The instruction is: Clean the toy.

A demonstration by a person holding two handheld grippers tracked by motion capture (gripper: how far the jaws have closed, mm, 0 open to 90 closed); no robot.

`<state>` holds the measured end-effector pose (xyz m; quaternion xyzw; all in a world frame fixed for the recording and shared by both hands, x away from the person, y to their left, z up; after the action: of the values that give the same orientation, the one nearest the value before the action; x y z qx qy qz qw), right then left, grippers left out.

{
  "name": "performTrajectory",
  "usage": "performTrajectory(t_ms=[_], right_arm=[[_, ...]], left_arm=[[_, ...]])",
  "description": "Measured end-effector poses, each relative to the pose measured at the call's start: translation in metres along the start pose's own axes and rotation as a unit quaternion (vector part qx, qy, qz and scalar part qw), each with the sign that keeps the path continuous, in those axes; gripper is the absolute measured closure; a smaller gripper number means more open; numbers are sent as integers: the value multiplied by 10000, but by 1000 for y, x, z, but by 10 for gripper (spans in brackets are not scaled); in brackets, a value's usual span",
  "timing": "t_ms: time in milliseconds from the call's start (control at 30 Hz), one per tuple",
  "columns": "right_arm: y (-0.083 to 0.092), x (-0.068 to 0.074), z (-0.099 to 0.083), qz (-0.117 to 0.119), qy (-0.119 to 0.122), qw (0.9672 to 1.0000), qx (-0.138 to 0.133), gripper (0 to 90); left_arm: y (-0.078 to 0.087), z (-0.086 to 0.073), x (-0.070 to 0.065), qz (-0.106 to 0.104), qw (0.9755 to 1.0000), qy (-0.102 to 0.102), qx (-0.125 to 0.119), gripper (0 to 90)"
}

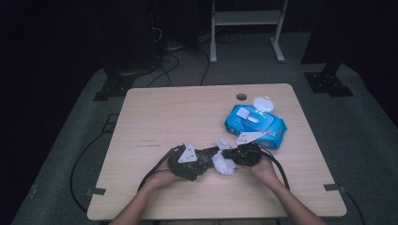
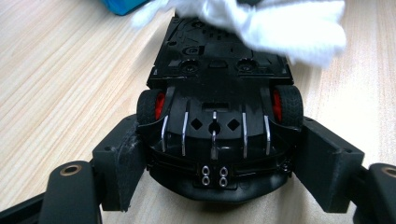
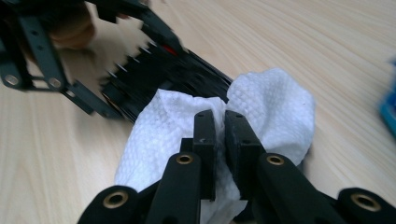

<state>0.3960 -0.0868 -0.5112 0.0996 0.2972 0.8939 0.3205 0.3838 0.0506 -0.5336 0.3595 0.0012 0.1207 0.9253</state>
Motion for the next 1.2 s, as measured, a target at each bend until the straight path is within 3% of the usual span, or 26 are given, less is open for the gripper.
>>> performTrajectory(t_ms=[100,267,333,433,600,700,767,933,1100,1200], right_arm=[[-7,2,4,-42,156,9999,-3,828],[0,-28,-8,-413,-54,9990,131,827],[5,-36,-16,-445,-223,9986,169,827],[12,-39,-24,-458,-230,9984,250,827],[10,-28,-15,-276,-181,9993,172,827],[3,-13,-2,11,-173,9998,35,827],[-3,-4,0,120,-7,9999,93,827],[-4,-3,-1,145,-29,9998,91,827],[-4,-1,-1,109,69,9999,92,826],[-3,1,0,120,64,9999,98,826]], left_arm=[[1,-2,1,-12,10000,-10,41,238],[3,-2,2,-7,10000,70,-70,238],[3,-2,2,-21,10000,71,-66,238],[3,-2,2,-20,10000,45,-65,238],[2,-1,2,-31,10000,48,-64,238],[2,-1,2,-41,10000,52,-68,238],[2,-1,2,-32,10000,28,-54,238],[5,-1,2,-208,9993,243,-184,232],[11,0,4,-429,9969,546,-382,218],[10,-1,4,-391,9977,449,-329,243]])
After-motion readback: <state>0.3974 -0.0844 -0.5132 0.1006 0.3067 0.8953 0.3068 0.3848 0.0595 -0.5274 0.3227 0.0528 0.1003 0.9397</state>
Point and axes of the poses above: each handheld gripper's, and its own axes: y roughly backward along the jaws, z roughly out of its top, x roughly to its left, the point moved 9 cm from there along -y, roughly forward along the jaws, and after that the axes turned 10 degrees about -z, right-handed, at the moved point
